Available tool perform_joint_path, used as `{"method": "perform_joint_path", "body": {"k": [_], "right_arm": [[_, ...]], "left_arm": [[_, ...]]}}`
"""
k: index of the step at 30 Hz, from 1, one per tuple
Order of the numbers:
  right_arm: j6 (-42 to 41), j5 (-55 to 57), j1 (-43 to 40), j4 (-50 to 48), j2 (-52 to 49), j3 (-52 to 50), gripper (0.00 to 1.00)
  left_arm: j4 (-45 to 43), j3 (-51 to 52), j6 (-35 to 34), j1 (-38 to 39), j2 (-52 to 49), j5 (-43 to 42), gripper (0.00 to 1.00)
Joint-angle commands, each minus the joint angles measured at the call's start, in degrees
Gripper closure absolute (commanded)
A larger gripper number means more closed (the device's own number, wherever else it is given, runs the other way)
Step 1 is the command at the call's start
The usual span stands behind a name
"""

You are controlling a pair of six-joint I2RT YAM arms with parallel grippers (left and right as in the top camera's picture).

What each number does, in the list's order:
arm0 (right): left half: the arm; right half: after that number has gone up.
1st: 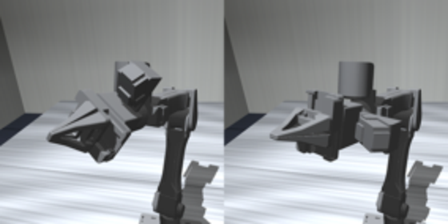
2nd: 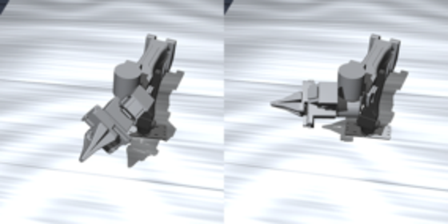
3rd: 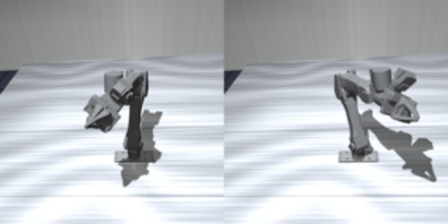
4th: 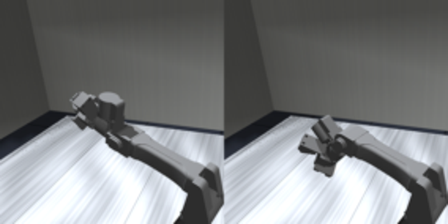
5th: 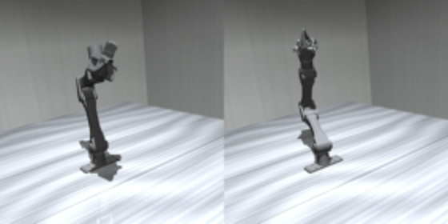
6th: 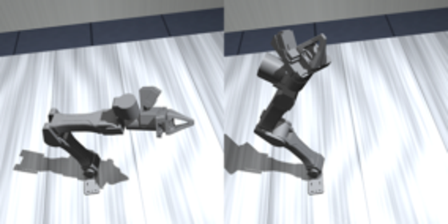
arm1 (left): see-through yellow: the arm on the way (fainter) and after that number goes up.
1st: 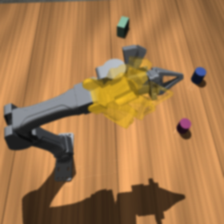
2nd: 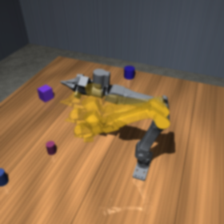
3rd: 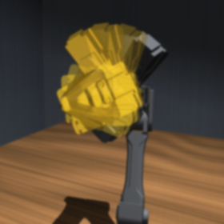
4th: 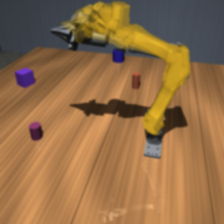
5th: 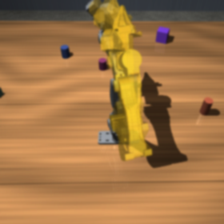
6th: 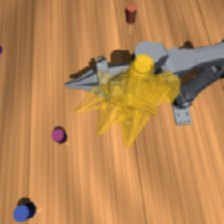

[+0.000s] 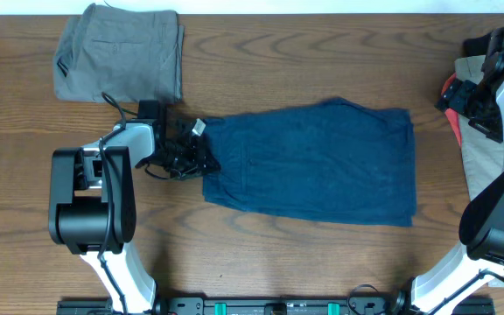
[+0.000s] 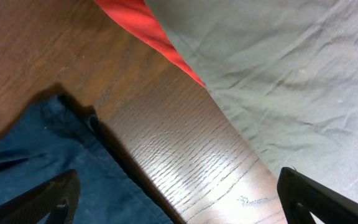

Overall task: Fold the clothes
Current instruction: 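Lift the left edge and fold it rightward over the shorts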

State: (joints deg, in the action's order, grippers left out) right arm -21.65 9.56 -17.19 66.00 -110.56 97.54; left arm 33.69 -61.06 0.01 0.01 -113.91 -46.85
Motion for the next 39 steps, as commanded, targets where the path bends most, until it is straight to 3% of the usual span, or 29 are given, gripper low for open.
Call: {"method": "perform_joint_path", "body": {"k": [1, 10, 18, 29, 39], "right_arm": [[0.7, 0.68, -0.09, 0.0, -0.02, 0.85, 0.01], [0.7, 0.68, -0.09, 0.0, -0.02, 0.85, 0.01], [0.7, 0.68, -0.09, 0.0, -0.02, 0.85, 0.01], [0.7, 0.68, -0.09, 0.0, -0.02, 0.85, 0.01], [0.7, 0.68, -0.09, 0.0, -0.02, 0.85, 0.01]], "left_arm": [[3.93, -0.11, -1.6, -0.48, -1.18, 16.96, 0.94], [22.91, -12.66, -1.64, -0.46, 6.86, 32.76, 0.94], [32.57, -21.86, -2.45, -0.39, 15.32, 34.03, 0.94], [34.6, -22.6, -5.29, 5.57, 27.21, 32.33, 0.94], [31.85, -22.6, -10.19, 17.25, 27.45, 29.94, 0.94]]}}
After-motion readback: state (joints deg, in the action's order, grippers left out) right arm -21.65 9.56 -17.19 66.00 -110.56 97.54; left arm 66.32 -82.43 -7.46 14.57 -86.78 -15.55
